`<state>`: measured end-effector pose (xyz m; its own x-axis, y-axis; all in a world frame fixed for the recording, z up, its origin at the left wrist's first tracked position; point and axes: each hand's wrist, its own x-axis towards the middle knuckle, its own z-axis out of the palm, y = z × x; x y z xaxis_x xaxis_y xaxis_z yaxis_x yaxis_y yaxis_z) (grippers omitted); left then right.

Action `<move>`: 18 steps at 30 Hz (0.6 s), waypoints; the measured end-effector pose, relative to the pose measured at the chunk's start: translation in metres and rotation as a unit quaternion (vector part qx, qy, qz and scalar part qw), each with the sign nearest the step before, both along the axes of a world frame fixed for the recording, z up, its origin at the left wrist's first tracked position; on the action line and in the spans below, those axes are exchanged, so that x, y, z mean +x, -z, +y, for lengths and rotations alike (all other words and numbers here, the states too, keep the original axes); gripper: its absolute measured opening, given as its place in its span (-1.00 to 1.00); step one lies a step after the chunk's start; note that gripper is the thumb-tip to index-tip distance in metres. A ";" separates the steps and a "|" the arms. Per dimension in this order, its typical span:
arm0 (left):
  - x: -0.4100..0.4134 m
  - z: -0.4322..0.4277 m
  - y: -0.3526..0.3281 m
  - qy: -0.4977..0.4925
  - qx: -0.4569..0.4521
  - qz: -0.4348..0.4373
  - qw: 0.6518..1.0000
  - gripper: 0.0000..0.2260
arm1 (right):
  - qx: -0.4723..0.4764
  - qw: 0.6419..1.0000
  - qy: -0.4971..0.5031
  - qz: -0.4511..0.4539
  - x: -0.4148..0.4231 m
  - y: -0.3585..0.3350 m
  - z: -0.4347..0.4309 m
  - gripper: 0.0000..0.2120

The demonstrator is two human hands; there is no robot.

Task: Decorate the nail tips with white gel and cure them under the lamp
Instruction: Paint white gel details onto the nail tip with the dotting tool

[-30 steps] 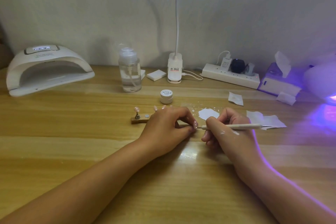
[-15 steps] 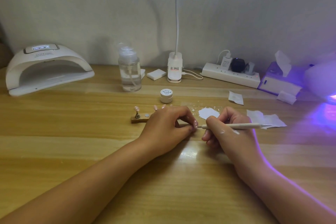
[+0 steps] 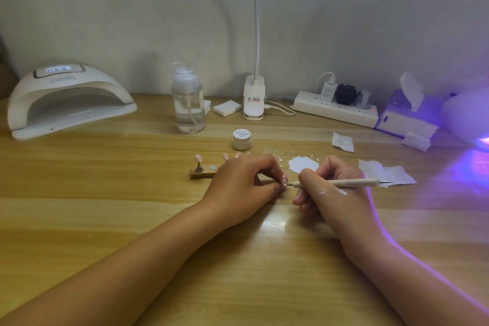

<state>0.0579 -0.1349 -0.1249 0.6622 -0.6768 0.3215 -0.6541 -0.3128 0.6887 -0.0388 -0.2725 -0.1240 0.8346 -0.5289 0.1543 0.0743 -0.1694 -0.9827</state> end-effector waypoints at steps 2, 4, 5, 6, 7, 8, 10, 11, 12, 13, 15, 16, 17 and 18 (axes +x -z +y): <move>0.000 0.000 0.000 0.002 0.001 0.000 1.000 -0.82 | 0.006 1.000 0.003 -0.003 -0.001 0.000 0.000 -0.77; -0.001 0.000 -0.001 0.003 0.002 -0.002 1.000 -0.81 | 0.009 1.000 0.005 -0.002 0.000 -0.001 0.000 -0.77; -0.001 0.000 -0.001 0.002 0.001 -0.004 1.000 -0.81 | 0.009 1.000 0.005 0.000 0.000 -0.001 0.000 -0.78; -0.001 0.000 -0.002 0.000 0.001 -0.005 1.000 -0.80 | 0.008 1.000 0.004 0.002 0.000 -0.001 0.000 -0.78; -0.001 0.000 -0.002 -0.001 0.002 -0.005 1.000 -0.80 | 0.006 1.000 0.005 0.004 0.000 -0.001 0.000 -0.78; -0.001 -0.001 -0.002 -0.002 0.002 -0.005 1.000 -0.79 | 0.004 1.000 0.005 0.003 0.000 0.000 0.000 -0.79; -0.001 0.000 -0.002 -0.003 0.003 -0.005 1.000 -0.79 | 0.003 1.000 0.007 0.001 -0.001 -0.001 0.000 -0.80; -0.001 0.000 -0.002 -0.004 0.004 -0.005 1.000 -0.78 | 0.004 1.000 0.007 0.002 -0.001 -0.001 0.001 -0.81; -0.002 0.000 -0.002 -0.004 0.005 -0.004 1.000 -0.79 | 0.006 1.000 0.007 0.004 -0.001 -0.001 0.001 -0.82; -0.002 0.000 -0.002 -0.004 0.006 -0.004 1.000 -0.79 | 0.009 1.000 0.006 0.005 -0.001 -0.002 0.002 -0.83; -0.002 0.000 -0.002 -0.004 0.007 -0.005 1.000 -0.80 | 0.010 1.000 0.005 0.007 -0.001 -0.002 0.002 -0.84; -0.002 0.000 -0.003 -0.005 0.008 -0.006 1.000 -0.80 | 0.007 1.000 0.005 0.007 -0.001 -0.002 0.001 -0.83; -0.002 0.001 -0.002 -0.006 0.008 -0.007 1.000 -0.80 | 0.004 1.000 0.006 0.008 -0.001 -0.001 0.001 -0.81; -0.002 0.001 -0.002 -0.007 0.009 -0.007 1.000 -0.80 | 0.001 1.000 0.008 0.007 -0.001 -0.001 0.000 -0.80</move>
<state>0.0558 -0.1343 -0.1226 0.6671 -0.6734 0.3185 -0.6589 -0.3338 0.6742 -0.0398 -0.2723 -0.1229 0.8283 -0.5421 0.1417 0.0586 -0.1677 -0.9841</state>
